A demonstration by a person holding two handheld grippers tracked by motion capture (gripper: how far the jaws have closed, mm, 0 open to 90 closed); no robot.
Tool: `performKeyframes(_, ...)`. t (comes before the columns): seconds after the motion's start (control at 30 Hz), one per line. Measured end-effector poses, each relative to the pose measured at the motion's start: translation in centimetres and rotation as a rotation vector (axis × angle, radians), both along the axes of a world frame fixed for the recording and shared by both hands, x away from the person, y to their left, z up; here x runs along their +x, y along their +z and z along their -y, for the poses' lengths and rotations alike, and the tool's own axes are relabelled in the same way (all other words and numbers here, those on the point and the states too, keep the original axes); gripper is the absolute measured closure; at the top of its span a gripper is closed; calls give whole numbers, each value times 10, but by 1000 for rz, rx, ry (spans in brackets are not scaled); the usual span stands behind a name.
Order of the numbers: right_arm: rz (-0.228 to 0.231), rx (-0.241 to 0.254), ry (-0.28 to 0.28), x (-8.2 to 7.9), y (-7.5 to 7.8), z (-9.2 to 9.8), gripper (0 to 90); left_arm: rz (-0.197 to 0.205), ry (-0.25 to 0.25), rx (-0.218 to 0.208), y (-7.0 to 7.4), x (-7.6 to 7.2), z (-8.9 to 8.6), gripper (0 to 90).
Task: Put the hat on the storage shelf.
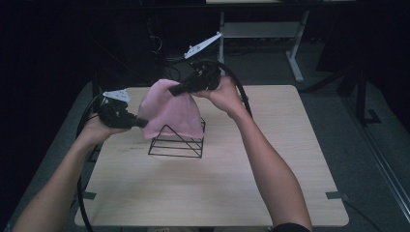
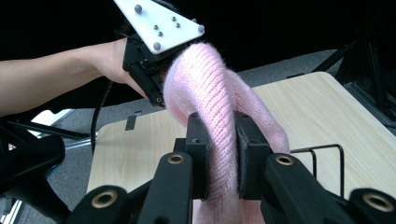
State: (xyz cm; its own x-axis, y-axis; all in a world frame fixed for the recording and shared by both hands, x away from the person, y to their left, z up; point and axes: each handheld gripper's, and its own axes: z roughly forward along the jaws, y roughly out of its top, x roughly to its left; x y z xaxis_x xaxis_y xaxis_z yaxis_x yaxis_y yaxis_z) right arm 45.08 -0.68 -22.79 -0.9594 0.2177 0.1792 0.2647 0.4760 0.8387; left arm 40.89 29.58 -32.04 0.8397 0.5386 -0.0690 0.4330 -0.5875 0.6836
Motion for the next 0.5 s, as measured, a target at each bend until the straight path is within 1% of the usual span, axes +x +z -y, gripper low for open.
performKeyframes(0.07, -4, 1, 1, 0, -2, 0, 776, -7, 2, 0, -2, 0, 0, 810)
performKeyframes(0.1, -8, -2, 6, 0, -6, 0, 776, -15, -4, 13, -6, 0, 1, 810)
performKeyframes(0.13, -12, -8, 8, 0, -9, 0, 776, -15, -4, 13, -6, 0, 1, 810)
performKeyframes(0.17, -20, -11, 6, -1, -11, -1, 775, -9, -4, 37, -9, -1, 4, 810)
performKeyframes(0.2, -26, -11, 8, -1, -14, -1, 775, -9, -4, 37, -9, -1, 4, 810)
performKeyframes(0.3, -29, -8, 12, -1, -21, 0, 775, -26, -7, 34, -16, -1, 4, 810)
performKeyframes(0.4, -43, -11, 11, -2, -27, 0, 772, -32, -3, 33, -19, -1, 3, 810)
performKeyframes(0.43, -53, -16, 11, -3, -29, -1, 771, -35, -7, 38, -22, -1, 2, 810)
performKeyframes(0.47, -53, -16, 11, -3, -29, -1, 771, -35, -7, 38, -22, -1, 2, 810)
performKeyframes(0.5, -52, -16, 14, -3, -31, -1, 771, -42, -12, 49, -24, -1, 1, 810)
